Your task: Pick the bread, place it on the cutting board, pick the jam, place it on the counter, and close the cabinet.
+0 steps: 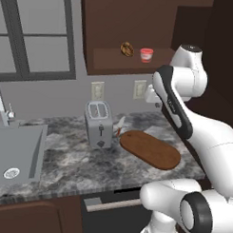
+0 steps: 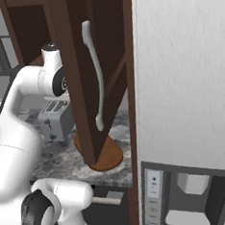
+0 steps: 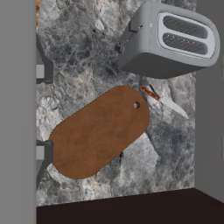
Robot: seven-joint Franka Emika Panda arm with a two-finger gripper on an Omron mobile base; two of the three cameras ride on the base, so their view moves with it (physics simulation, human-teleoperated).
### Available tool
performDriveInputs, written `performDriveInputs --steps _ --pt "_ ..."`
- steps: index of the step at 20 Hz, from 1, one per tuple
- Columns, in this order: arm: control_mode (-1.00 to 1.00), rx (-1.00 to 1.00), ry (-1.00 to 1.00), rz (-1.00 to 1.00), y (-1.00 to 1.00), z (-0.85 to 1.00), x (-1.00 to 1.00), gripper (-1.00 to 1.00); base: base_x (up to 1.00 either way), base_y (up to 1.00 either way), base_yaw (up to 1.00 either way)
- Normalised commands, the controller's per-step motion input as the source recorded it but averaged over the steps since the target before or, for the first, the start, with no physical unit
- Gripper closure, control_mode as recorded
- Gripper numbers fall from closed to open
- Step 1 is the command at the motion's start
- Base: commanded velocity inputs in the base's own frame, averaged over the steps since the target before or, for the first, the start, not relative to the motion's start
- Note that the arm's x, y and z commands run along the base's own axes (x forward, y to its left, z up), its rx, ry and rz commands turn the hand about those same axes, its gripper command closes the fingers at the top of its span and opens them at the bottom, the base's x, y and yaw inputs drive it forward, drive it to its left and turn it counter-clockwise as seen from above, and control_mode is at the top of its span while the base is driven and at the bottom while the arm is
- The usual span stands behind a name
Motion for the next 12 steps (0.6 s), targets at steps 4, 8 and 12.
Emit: performDriveInputs --steps 4,8,12 --pt "-1.00 0.00 -0.07 0.00 0.00 0.00 -0.02 -1.00 0.00 0.00 0.00" --pt "-1.00 0.00 -0.15 0.00 0.00 0.05 -0.03 -1.00 0.00 0.00 0.00" --pt "-1.00 0.00 -0.19 0.03 0.00 0.27 -0.03 -1.00 0.00 0.00 0.00"
